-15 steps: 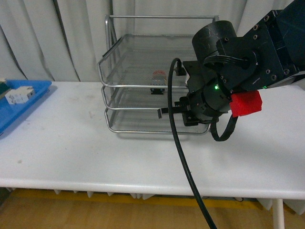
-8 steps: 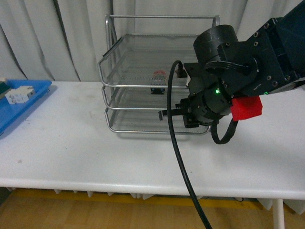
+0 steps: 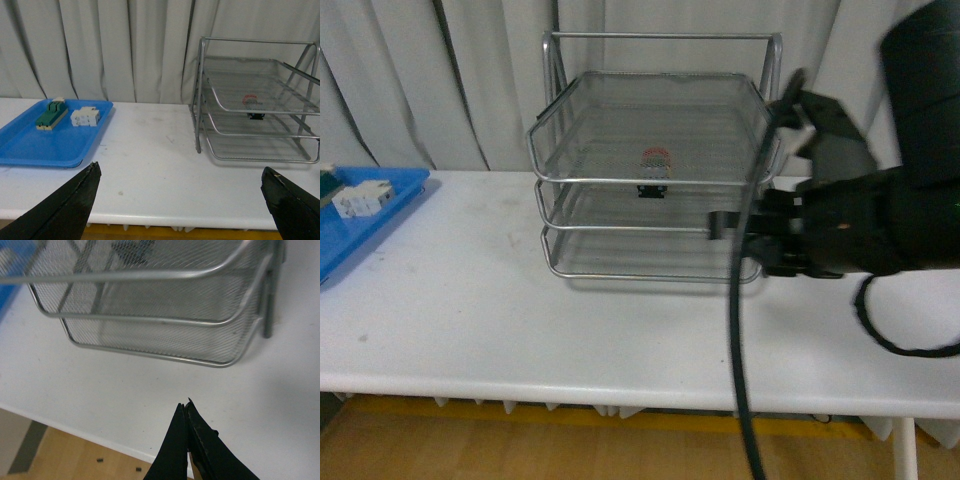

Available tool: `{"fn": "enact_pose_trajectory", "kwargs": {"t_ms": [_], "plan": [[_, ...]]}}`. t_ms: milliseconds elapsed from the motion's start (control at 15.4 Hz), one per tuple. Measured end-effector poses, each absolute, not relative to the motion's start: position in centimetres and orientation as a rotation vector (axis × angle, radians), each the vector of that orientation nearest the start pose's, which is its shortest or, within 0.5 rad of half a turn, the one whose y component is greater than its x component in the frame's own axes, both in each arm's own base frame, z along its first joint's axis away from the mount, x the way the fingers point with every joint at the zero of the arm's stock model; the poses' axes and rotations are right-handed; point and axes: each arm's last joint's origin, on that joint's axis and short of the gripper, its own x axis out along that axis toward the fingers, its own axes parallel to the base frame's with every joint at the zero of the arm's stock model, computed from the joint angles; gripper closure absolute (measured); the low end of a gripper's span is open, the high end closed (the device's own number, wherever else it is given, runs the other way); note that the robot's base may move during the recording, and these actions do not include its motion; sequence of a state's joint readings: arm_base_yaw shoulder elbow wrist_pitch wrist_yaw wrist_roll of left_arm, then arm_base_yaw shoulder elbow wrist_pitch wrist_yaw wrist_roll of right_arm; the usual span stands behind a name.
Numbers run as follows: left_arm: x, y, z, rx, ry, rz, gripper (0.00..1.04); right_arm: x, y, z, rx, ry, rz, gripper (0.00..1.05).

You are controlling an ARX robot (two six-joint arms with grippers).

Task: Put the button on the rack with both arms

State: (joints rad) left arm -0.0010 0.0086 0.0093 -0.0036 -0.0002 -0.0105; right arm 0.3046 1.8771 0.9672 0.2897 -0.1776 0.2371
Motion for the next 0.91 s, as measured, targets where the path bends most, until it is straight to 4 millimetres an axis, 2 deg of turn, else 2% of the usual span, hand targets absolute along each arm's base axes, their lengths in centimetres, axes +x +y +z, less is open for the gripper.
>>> {"fn": "enact_pose_trajectory", "kwargs": {"t_ms": [195,260,325,390,455,585,715,910], "plan": [[9.8,0.0,16.6,-0.01,0.003,-0.001,0.07,30.9,4.3,16.6,0.277,0.473,0.282,1.03],[9.8,0.0,16.6,-0.01,0.004,-0.002,0.07,29.1,1.3,16.5,0.197,0.235,0.115,1.03],[9.8,0.0,16.6,-0.01,0.002,0.002,0.07,25.7,-0.4,15.7,0.106,0.13,-0.018,1.03],[9.8,0.0,16.6,-0.01,0.004,0.0,0.07,22.0,-0.4,15.5,0.059,0.072,-0.026,1.03],[9.8,0.0,16.6,-0.01,0.002,0.0,0.07,19.4,-0.1,16.0,0.033,0.041,-0.003,1.03],[9.8,0.0,16.6,-0.011,0.003,0.0,0.07,15.6,0.0,15.1,0.016,0.087,0.001,1.03],[9.8,0.0,16.6,-0.01,0.002,0.0,0.07,14.5,0.0,16.3,0.008,0.01,0.0,1.03],[9.8,0.0,16.6,-0.011,0.003,0.0,0.07,13.6,0.0,16.7,0.007,0.001,0.0,1.03]]}}
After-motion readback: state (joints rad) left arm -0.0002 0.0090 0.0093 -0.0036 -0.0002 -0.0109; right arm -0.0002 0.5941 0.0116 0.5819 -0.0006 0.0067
